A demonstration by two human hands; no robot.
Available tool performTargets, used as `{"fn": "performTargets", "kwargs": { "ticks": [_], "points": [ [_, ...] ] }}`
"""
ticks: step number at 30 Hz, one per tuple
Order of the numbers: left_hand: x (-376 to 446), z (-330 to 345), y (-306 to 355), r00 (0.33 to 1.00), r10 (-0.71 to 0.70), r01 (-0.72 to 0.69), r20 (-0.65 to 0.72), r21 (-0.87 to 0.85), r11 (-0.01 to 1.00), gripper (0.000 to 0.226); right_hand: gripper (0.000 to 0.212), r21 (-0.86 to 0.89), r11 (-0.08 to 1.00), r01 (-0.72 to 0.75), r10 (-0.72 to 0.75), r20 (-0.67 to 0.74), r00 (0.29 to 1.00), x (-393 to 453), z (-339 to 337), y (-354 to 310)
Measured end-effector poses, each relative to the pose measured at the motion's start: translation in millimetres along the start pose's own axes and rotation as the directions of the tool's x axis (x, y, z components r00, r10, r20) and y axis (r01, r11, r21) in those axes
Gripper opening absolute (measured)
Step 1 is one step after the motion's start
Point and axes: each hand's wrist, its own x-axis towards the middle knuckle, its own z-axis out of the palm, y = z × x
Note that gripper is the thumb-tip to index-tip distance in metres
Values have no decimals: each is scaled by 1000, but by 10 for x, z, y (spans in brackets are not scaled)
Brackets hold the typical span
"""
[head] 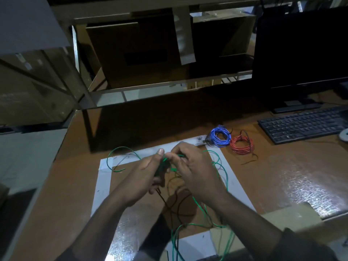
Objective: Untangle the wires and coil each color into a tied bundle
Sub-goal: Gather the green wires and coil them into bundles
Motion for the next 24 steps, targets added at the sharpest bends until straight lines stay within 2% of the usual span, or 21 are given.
{"fn": "performTargets", "kwargs": {
  "ticks": [2, 4, 6, 9, 12, 19, 21, 24],
  "points": [
    [-15, 5, 13, 986, -18, 72, 168, -319, 945, 50, 26, 21, 1000, -6, 7, -25, 1000, 67, -18, 26],
    [2, -28, -1, 955, 37, 139, 296, -551, 823, 39, 29, 33, 999, -11, 11, -21, 1000, 106, -9, 40],
    [28, -55, -27, 929, 80, 202, 363, -672, 712, 34, 32, 45, 999, -22, 22, -3, 1000, 115, -3, 43],
    [38, -70, -61, 913, 97, 267, 396, -760, 592, 35, 34, 47, 997, -62, 62, 14, 998, 115, -6, 94],
    [52, -104, -69, 921, 142, 242, 364, -817, 523, 37, 34, 62, 991, -115, 113, 27, 993, 92, -17, 168],
    [59, -219, 44, 918, 302, 179, 258, -948, 264, 38, 37, 100, 982, -159, 154, 56, 987, -75, -35, 250],
    [54, -241, 106, 947, 286, 80, 147, -969, 234, 34, 39, 95, 980, -175, 168, 79, 983, -131, -35, 242],
    [81, -228, 184, 974, 200, -158, -107, -951, 266, 30, 32, 65, 976, -207, 194, 165, 967, -235, 6, 235]
  ]
}}
